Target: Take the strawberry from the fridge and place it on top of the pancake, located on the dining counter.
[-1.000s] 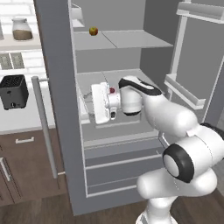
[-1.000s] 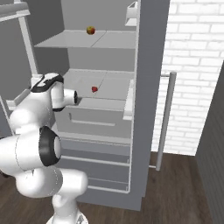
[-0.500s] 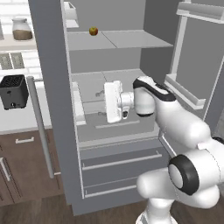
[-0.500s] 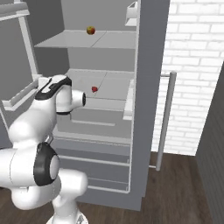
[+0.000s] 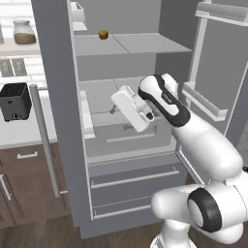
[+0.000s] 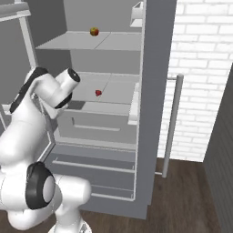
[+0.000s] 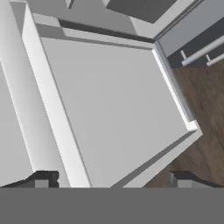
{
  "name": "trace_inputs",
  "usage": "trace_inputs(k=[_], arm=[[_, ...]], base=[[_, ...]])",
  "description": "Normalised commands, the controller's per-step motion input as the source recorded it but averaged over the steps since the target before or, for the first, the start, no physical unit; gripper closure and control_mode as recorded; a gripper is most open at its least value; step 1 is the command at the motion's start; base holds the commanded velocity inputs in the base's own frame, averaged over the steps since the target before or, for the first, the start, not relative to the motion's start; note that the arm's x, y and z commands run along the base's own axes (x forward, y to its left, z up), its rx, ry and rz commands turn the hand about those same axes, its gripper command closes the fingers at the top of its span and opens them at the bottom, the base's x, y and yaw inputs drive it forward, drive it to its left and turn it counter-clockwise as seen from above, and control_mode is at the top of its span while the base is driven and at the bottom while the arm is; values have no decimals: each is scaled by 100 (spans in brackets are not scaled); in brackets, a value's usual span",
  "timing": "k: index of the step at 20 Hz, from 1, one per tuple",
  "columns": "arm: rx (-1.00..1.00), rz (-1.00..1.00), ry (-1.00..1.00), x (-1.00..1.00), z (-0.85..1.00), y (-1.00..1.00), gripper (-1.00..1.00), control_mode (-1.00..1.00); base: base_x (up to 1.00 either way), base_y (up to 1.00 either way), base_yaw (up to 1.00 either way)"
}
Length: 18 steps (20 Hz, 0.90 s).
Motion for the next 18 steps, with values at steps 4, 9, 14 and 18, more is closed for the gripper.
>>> trace_inputs(k=[4, 9, 14, 18], arm=[[-50, 11, 0, -92, 5, -20, -100, -100], [-42, 21, 0, -77, -3, -67, -100, -100], [-33, 22, -9, -38, -40, -100, -100, -100], [-19, 29, -20, 0, -36, -100, -100, -100]], base=[[0, 0, 0], [0, 0, 0], [0, 0, 0], [0, 0, 0]])
